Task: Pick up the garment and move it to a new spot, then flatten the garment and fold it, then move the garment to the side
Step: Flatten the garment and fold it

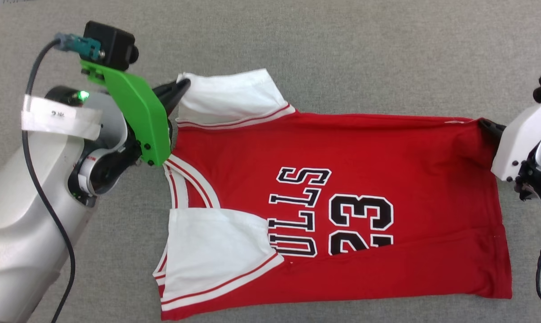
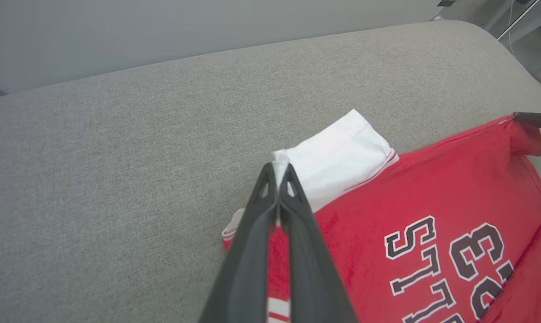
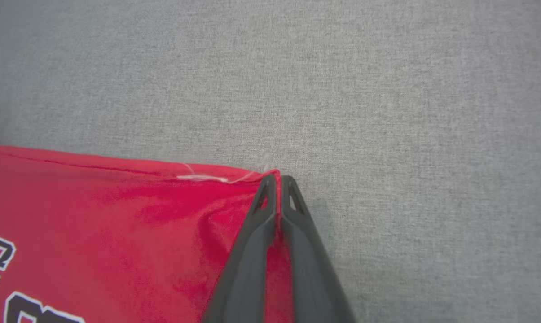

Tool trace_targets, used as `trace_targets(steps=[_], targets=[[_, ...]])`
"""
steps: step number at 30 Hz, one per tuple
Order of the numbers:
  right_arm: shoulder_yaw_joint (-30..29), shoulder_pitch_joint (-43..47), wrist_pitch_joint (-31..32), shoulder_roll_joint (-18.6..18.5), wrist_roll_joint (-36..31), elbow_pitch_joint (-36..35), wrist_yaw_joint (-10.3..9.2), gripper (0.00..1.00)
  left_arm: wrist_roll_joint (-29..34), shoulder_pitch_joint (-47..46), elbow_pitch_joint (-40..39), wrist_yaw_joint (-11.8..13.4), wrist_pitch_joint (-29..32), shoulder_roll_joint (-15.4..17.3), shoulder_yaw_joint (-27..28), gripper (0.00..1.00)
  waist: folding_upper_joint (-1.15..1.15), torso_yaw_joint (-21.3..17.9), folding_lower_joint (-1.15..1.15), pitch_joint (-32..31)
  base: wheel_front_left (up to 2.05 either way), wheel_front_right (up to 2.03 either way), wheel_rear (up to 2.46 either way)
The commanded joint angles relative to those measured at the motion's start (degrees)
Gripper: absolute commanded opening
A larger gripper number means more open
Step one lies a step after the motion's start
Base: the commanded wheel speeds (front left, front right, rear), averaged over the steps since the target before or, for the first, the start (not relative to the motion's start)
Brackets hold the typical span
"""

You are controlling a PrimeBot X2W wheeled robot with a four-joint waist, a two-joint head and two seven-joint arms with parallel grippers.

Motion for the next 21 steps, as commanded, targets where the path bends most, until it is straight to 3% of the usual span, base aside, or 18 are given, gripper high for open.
trace_targets(steps=[1,16,21], targets=[[-0.2,1.7,-0.9,-0.3,0.7,-0.6,-0.04,0.0,-0.5,2.1,-0.4,0.6,-0.5,0.6,0.2,0.0,0.0,0.4,0.0,-3.4,0.0,0.0,0.0],[-0.3,17.6,-4.7,-2.4,9.1,-6.5,-0.04,0.0,-4.3,20.8,-6.8,4.2,-4.0,3.4,-1.0,0.0,0.0,3.2,0.0,-12.2,0.0,0.0,0.0],[1.4,21.9,-4.6,-5.1,7.4,-9.1,-0.04,0.0,-5.6,26.2,-8.5,5.2,-4.6,4.0,-1.7,0.0,0.0,3.6,0.0,-12.9,0.0,0.0,0.0]])
